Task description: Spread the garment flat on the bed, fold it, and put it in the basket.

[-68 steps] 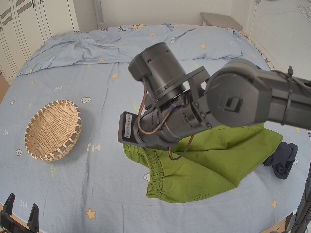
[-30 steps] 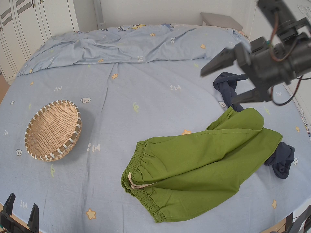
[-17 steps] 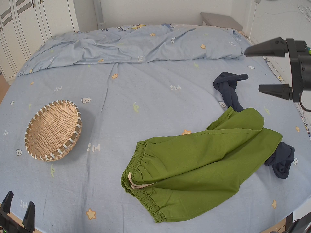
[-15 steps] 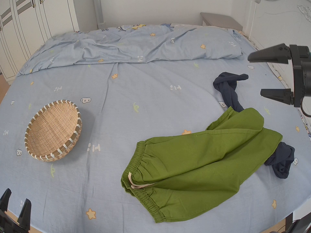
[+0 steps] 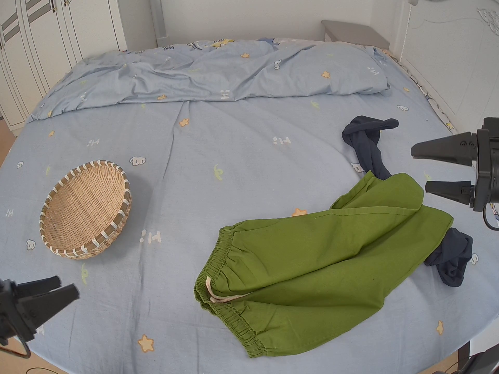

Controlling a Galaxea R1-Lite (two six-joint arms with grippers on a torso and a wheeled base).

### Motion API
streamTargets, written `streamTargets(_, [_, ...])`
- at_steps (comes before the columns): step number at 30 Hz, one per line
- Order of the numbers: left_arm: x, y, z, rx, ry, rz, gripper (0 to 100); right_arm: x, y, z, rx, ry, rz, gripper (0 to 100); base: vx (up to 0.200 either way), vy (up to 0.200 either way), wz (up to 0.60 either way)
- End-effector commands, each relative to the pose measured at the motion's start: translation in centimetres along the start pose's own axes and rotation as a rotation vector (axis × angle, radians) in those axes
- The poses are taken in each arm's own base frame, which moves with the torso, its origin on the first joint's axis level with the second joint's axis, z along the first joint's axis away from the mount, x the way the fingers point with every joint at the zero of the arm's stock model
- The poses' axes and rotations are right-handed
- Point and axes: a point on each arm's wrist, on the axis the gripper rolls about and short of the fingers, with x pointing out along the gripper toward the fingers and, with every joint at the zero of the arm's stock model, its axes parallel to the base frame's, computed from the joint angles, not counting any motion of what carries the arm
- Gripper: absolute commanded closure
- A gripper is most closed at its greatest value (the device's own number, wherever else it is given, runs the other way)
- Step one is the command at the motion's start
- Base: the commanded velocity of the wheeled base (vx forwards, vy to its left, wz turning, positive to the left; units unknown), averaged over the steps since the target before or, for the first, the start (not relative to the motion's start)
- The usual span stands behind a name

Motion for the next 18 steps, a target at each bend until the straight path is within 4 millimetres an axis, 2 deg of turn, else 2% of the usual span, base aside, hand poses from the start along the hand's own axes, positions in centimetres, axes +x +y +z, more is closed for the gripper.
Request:
streamTargets(1, [15.5,-0.2,-5.7,-0.242,0.746,-0.123,0,1.2,-2.8,-2.1,-0.031,0.042,-0.046,0,0.0,0.0,0.0])
streamTargets(6, [18.3,-0.9,-10.2,-0.178,0.855,-0.178,0,1.7,-3.3,-2.2,-0.022,0.051,-0.053,0,0.0,0.0,0.0])
streamTargets(9, [19.4,-0.9,-11.7,-0.175,0.889,-0.185,0,2.1,-3.4,-2.2,-0.021,0.052,-0.057,0,0.0,0.0,0.0])
streamTargets(13, [19.9,-0.9,-12.8,-0.165,0.911,-0.194,0,2.2,-3.5,-2.1,-0.022,0.043,-0.055,0,0.0,0.0,0.0])
streamTargets(18, [19.8,-1.0,-12.9,-0.165,0.908,-0.202,0,1.9,-3.8,-1.8,-0.014,0.022,-0.069,0,0.0,0.0,0.0])
